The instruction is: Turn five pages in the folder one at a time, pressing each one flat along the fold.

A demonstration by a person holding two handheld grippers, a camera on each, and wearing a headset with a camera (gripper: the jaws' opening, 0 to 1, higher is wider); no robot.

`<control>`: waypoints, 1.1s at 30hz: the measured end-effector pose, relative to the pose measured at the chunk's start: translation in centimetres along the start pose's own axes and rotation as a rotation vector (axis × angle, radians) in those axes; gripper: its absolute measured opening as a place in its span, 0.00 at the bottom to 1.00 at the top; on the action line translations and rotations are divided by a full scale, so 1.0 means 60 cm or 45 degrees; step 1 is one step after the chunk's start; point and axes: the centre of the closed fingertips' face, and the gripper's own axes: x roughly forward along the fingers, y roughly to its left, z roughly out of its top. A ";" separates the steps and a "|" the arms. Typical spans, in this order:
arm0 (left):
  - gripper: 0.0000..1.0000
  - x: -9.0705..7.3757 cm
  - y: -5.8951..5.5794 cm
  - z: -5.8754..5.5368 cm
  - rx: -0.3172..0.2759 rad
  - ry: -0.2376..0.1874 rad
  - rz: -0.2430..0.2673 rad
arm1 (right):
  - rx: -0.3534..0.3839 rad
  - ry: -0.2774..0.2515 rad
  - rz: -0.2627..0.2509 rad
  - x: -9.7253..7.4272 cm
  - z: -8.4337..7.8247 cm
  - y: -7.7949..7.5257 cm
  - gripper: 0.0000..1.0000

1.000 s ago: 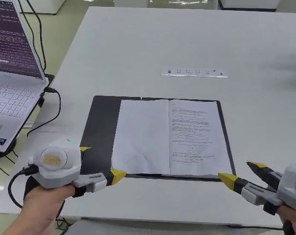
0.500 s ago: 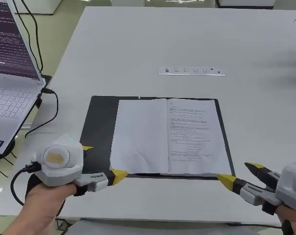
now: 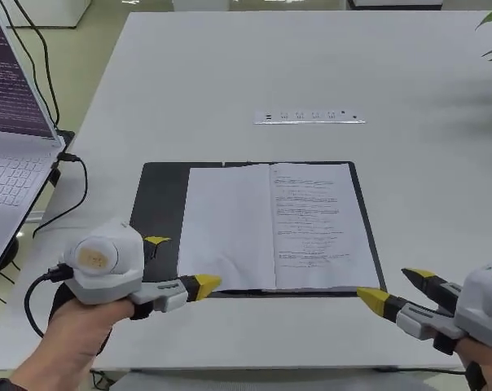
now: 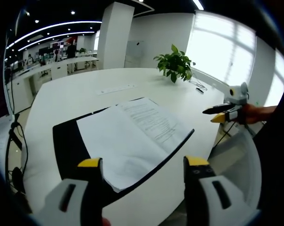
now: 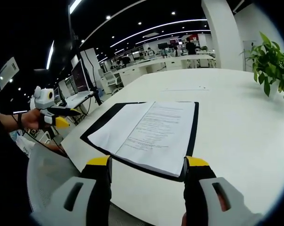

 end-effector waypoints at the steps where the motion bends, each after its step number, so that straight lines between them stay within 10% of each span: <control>1: 0.72 0.003 -0.002 0.001 0.002 0.005 -0.006 | 0.002 -0.002 -0.001 -0.001 0.000 -0.001 0.61; 33: 0.76 0.139 -0.092 0.045 0.152 0.129 -0.249 | 0.072 0.030 -0.007 -0.009 -0.018 -0.021 0.62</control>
